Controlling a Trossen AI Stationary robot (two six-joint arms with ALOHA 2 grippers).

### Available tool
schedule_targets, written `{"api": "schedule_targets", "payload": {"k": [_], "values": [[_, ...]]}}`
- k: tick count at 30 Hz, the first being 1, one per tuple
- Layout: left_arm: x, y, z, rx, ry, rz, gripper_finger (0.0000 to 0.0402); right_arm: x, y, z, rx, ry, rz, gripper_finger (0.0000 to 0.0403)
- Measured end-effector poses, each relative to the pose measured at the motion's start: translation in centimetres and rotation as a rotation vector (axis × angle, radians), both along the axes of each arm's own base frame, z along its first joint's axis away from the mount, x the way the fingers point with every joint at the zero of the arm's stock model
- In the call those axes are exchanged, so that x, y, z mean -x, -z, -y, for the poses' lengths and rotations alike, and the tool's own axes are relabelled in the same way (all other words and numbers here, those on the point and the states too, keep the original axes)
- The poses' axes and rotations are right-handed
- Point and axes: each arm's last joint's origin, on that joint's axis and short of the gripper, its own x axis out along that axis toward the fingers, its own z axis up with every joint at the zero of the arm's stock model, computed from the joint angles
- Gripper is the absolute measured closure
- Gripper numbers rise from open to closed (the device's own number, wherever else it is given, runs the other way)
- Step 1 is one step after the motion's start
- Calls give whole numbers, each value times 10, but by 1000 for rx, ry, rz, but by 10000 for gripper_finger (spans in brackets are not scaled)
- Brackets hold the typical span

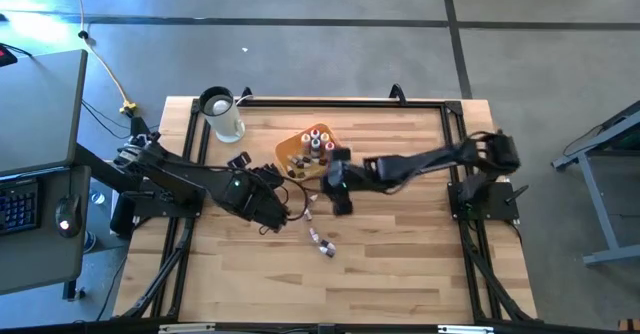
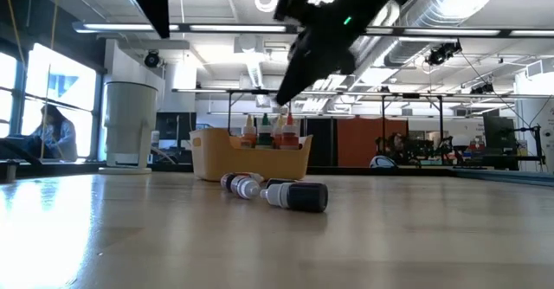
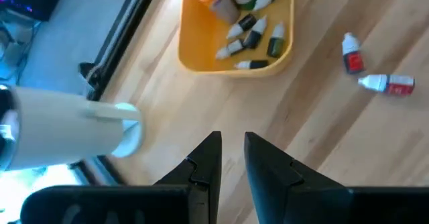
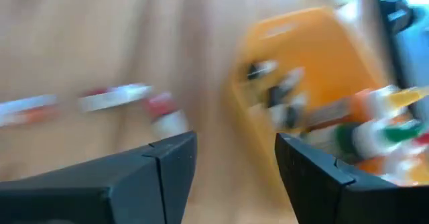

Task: Pick & Place food coloring
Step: Put the small dark green food coloring bottle into the yellow bin

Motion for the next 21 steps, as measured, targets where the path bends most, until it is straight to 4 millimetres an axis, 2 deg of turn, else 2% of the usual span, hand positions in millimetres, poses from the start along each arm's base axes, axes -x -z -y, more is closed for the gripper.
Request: {"api": "schedule_targets", "payload": {"k": [2,4,7,11,13,16,21], "values": [[-4,18,6,11,8,39,340,11,-8,-21,-68,-13,-26,206],[-12,40,16,46,89,91,340,21,-14,-42,-116,-35,-55,206],[-25,75,36,142,317,173,340,32,-17,-73,-155,-68,-73,206],[-34,103,58,224,607,343,340,38,-14,-112,-218,-117,-52,206],[-34,114,61,237,685,415,340,37,-8,-129,-241,-114,-24,206],[-34,127,59,250,684,509,340,33,8,-152,-222,-120,8,206],[-27,144,55,239,648,485,340,25,38,-170,-201,-55,42,205]]}}
